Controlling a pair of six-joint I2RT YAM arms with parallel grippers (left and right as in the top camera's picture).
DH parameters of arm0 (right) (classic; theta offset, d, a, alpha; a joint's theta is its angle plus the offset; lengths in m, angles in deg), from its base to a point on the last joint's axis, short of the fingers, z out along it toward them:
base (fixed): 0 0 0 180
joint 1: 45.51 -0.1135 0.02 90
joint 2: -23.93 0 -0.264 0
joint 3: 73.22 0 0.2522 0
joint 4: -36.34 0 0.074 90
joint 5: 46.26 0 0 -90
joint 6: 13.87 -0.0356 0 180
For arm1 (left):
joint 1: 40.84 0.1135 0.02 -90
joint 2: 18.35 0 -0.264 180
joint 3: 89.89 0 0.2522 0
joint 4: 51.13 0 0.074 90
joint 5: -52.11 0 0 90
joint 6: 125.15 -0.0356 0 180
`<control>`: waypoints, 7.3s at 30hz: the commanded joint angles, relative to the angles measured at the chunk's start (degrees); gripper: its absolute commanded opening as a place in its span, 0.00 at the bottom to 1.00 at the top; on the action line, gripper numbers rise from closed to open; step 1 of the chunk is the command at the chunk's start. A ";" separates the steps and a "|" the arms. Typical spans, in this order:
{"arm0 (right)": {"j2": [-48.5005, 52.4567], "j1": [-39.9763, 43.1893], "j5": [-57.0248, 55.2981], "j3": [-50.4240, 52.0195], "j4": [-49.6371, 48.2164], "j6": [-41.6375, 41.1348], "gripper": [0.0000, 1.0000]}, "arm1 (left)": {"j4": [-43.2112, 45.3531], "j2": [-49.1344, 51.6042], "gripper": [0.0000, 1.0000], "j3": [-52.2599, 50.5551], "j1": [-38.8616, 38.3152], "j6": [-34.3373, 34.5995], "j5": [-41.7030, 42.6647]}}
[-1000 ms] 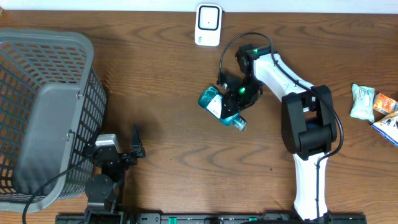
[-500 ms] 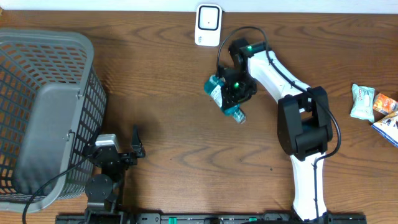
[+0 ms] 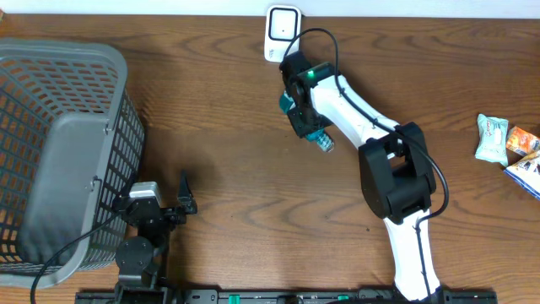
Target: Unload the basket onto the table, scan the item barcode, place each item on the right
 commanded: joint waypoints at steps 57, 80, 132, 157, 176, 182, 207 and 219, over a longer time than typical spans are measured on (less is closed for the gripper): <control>2.86 3.39 51.25 12.17 5.33 34.05 0.01 | -1.86 -0.31 1.00 -1.29 0.28 0.46 -0.94; 2.86 -1.73 -2.64 4.85 -8.66 -3.45 0.06 | -1.86 -0.31 1.00 -1.29 0.28 0.46 -0.92; 2.86 5.70 62.47 4.96 1.88 35.65 0.01 | -1.86 -0.31 1.00 -1.29 0.28 0.46 -0.94; 2.08 10.47 83.36 0.31 18.56 48.57 0.02 | -1.86 -0.31 1.00 -1.29 0.28 0.46 -0.94; -5.11 9.94 68.43 -0.42 31.23 74.55 0.01 | -1.86 -0.31 1.00 -1.29 0.28 0.46 -0.92; -5.11 9.77 54.21 -0.42 9.03 59.71 0.01 | -1.86 -0.31 1.00 -1.29 0.28 0.46 -0.94; 3.69 5.57 10.58 -0.35 -24.59 43.91 0.01 | -1.86 0.00 1.00 -1.29 0.28 0.46 -0.94; 7.39 3.72 -11.67 -0.35 -35.17 44.57 0.01 | -1.86 0.00 1.00 -1.29 0.28 0.46 -0.92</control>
